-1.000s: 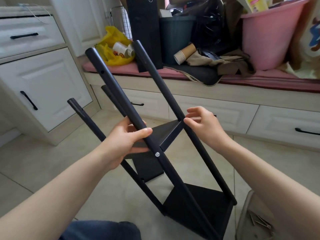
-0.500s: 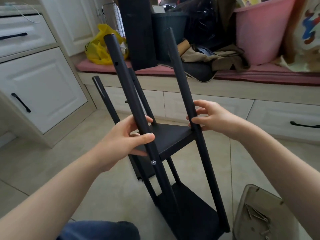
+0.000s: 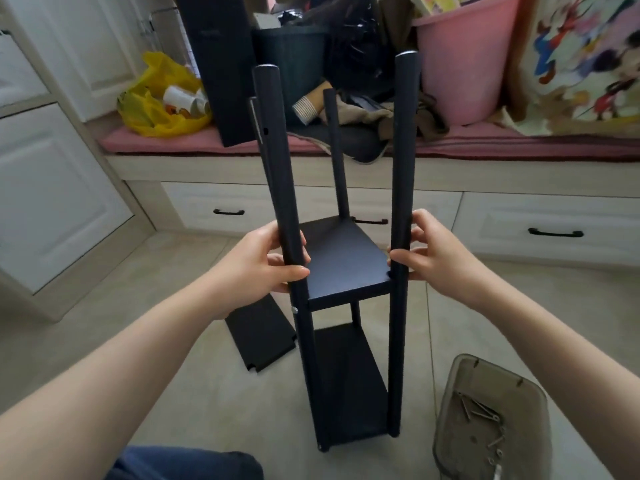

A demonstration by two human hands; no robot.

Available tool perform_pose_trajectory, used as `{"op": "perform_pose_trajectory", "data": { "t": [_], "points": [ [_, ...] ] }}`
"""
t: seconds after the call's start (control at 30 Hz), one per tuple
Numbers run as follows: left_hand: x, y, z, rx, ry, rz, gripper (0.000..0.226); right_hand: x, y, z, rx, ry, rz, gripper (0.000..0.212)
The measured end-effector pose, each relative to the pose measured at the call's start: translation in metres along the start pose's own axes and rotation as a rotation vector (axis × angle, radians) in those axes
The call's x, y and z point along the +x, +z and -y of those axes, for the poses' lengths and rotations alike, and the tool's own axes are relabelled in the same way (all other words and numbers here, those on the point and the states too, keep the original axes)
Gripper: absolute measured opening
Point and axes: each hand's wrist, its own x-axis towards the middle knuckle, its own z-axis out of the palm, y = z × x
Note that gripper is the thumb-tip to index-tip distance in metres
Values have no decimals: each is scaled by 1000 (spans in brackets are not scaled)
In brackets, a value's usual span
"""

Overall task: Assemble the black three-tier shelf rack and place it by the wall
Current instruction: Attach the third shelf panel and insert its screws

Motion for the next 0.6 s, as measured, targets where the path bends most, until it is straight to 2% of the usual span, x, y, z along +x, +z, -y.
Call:
{"op": "perform_pose_trajectory", "data": {
  "t": [0.33, 0.43, 0.6],
  "points": [
    [13, 10, 8, 71, 11, -26, 33, -32, 5, -21, 30, -33, -65, 32],
    [7, 10, 13, 84, 0, -34, 36, -36, 7, -20, 28, -31, -40, 33],
    [-6, 13, 22, 160, -26, -91, 40, -43, 12, -19, -73, -46, -15, 36]
  ]
}}
